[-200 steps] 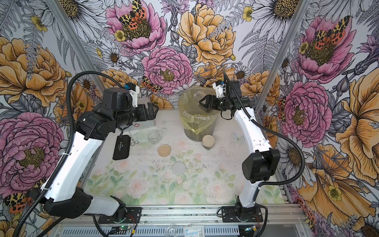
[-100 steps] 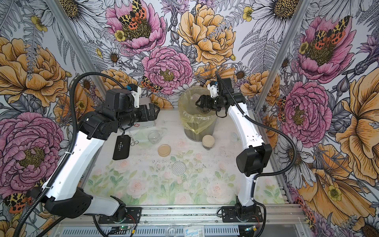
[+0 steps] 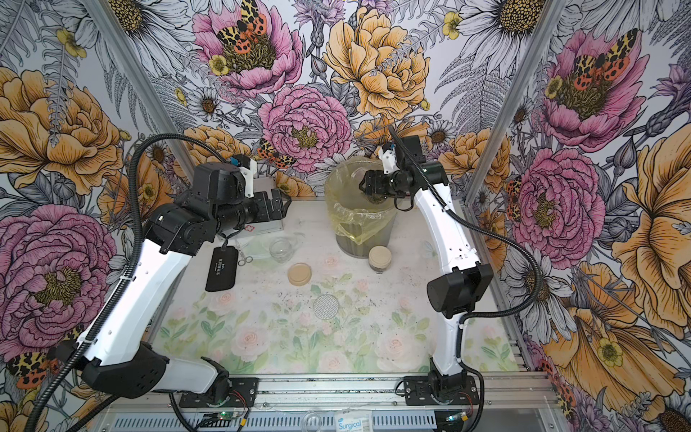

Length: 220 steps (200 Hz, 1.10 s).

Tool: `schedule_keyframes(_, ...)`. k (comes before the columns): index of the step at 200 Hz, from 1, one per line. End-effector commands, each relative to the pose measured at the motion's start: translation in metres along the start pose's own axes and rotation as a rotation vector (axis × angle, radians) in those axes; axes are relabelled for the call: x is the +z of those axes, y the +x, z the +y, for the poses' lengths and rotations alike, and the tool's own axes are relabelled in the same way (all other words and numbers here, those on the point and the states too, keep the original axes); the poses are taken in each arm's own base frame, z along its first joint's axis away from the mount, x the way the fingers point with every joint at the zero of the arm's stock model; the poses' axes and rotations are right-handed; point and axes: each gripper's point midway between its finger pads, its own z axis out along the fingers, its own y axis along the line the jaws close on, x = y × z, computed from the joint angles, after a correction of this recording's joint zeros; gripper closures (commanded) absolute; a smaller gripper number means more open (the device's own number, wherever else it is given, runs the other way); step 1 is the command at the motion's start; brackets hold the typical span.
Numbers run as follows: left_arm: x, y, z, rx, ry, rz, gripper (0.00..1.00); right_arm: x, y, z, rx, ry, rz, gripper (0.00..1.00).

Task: Empty moldy tea leaves from jars
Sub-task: Pour the moldy tea leaves from the jar into the trash bin.

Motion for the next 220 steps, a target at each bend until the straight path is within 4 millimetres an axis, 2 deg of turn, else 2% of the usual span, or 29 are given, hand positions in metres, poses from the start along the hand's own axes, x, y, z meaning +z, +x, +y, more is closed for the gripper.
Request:
schedule_keyframes(1,-0.006,-0.003,0.001,-0.015,0.014,-0.020,0.01,0.002,0.002,-0.002,-0.042,0.049,0.024,0.72)
schedule_keyframes(26,-0.004,-0.002,0.001,-0.020,0.013,-0.017,0.01,0.008,0.006,0.003,-0.043,0.014,0.060,0.72)
schedule_keyframes(52,-0.004,-0.001,0.001,-0.020,0.015,-0.014,0.01,0.017,0.015,-0.002,-0.033,0.030,0.100,0.71)
schedule_keyframes(74,-0.004,-0.001,0.002,-0.019,0.010,-0.015,0.01,0.017,0.014,-0.001,-0.031,0.025,0.097,0.71)
schedule_keyframes(98,-0.004,-0.001,0.003,-0.020,0.008,-0.015,0.01,0.011,0.008,0.002,-0.038,0.021,0.074,0.71)
schedule_keyframes(137,-0.002,0.002,0.004,-0.021,0.007,-0.005,0.01,-0.010,-0.007,0.013,-0.046,0.003,0.006,0.71)
schedule_keyframes(163,-0.002,0.003,0.004,-0.023,0.005,-0.005,0.01,-0.022,-0.012,0.005,-0.061,0.071,-0.027,0.72)
schedule_keyframes(180,-0.002,0.003,0.005,-0.023,0.003,-0.006,0.01,-0.017,-0.003,0.000,-0.065,0.085,0.007,0.71)
schedule_keyframes(220,-0.001,0.004,0.004,-0.026,0.008,-0.001,0.01,0.006,0.032,-0.009,-0.064,0.103,0.154,0.70)
